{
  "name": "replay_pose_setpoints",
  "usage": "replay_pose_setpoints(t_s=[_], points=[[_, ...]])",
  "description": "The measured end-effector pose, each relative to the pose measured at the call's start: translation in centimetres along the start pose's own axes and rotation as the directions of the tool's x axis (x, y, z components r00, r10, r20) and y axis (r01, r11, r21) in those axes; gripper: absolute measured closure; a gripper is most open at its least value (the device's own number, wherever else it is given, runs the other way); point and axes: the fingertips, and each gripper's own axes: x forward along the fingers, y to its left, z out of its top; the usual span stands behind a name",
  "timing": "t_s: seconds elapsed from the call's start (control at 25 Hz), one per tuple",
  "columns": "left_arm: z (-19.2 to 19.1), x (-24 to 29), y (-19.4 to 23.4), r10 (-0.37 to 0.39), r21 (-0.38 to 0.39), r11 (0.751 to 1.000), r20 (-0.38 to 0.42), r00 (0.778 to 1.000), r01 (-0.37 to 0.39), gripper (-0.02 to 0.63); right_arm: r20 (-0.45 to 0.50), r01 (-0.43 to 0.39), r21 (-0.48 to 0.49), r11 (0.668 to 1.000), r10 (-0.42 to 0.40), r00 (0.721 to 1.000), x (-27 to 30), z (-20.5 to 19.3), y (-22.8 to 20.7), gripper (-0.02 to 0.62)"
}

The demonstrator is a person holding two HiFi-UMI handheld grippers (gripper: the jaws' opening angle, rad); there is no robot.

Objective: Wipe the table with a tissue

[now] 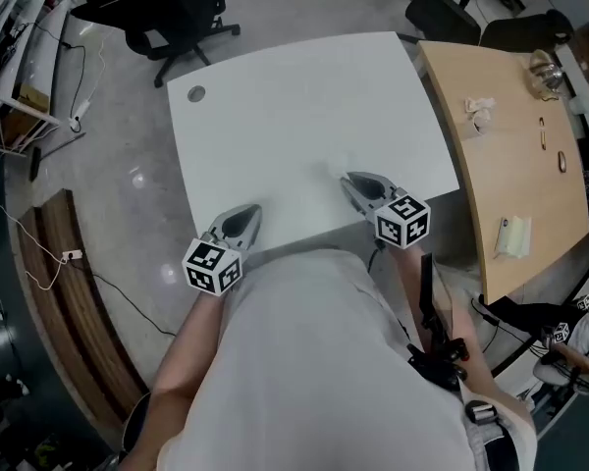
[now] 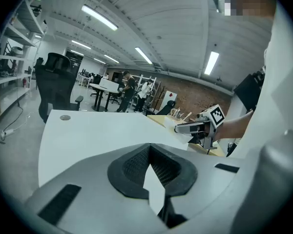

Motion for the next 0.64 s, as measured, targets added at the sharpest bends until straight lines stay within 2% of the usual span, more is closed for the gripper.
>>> replay_pose_setpoints(t_s=[0.28, 0.64], points=[[0.04, 0.46, -0.77, -0.037, 0.015, 0.999, -0.003, 0.999, 0.037, 0.601, 0.009, 0.034, 0.001, 0.999, -0.034, 0.999, -1.05, -0.25, -0.09, 0.54], [-0.03, -0.18, -0.36, -0.046, 0.013, 0.999, 0.003, 0.999, 0.046, 0.6, 0.013, 0.041, -0.007, 0.999, -0.041, 0.999, -0.74, 0.1, 0.84, 0.54]])
